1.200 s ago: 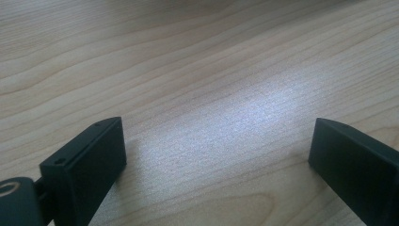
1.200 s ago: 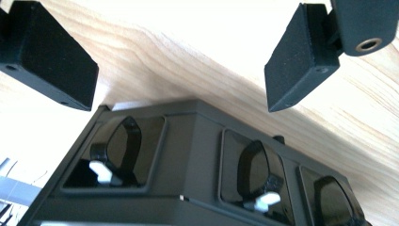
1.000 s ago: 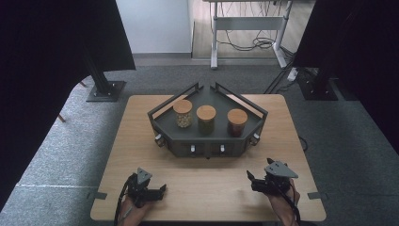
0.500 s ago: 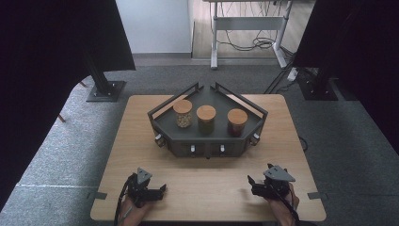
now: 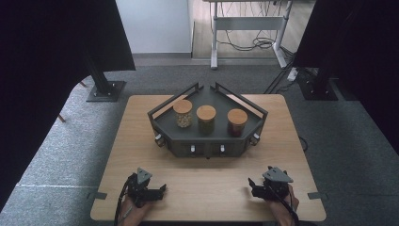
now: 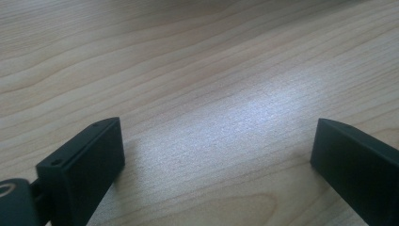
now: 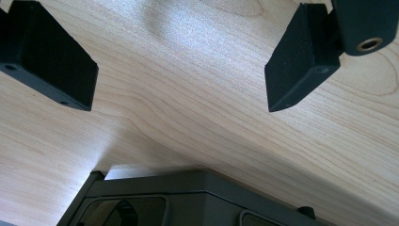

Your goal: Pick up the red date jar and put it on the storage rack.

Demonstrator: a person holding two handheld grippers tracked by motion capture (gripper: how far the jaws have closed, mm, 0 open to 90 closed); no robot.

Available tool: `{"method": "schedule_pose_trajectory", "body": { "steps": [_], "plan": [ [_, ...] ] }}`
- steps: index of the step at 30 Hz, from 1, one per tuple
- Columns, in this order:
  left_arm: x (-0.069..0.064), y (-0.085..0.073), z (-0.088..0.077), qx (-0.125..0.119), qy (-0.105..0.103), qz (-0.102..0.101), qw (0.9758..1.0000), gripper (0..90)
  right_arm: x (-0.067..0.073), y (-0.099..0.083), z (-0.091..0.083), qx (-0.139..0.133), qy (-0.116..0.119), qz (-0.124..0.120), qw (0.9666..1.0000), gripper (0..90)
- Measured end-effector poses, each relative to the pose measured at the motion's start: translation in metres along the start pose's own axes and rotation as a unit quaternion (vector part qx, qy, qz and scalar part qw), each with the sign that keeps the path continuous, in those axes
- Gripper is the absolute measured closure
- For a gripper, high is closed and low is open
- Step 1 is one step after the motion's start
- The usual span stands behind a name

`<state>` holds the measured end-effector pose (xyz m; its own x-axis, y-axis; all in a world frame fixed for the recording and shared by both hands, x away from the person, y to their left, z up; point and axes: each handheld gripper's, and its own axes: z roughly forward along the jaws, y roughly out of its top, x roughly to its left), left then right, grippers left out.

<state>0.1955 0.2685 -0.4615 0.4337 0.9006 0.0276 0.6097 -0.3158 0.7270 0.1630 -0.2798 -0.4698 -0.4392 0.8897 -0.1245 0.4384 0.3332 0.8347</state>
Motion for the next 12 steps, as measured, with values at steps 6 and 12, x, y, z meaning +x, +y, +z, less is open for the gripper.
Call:
{"method": "schedule_pose_trajectory", "body": {
  "steps": [6, 12],
  "plan": [
    [-0.0031, 0.0012, 0.0006, 0.003, 0.012, -0.011, 0.9999, 0.0, -0.0006, -0.0019, -0.0006, -0.004, 0.005, 0.003, 1.0000, 8.9],
    [-0.0034, 0.0012, 0.0006, 0.003, 0.013, -0.013, 0.9998, 0.0, -0.0003, -0.0027, -0.0006, -0.004, 0.006, 0.006, 1.0000, 8.6]
  ]
}}
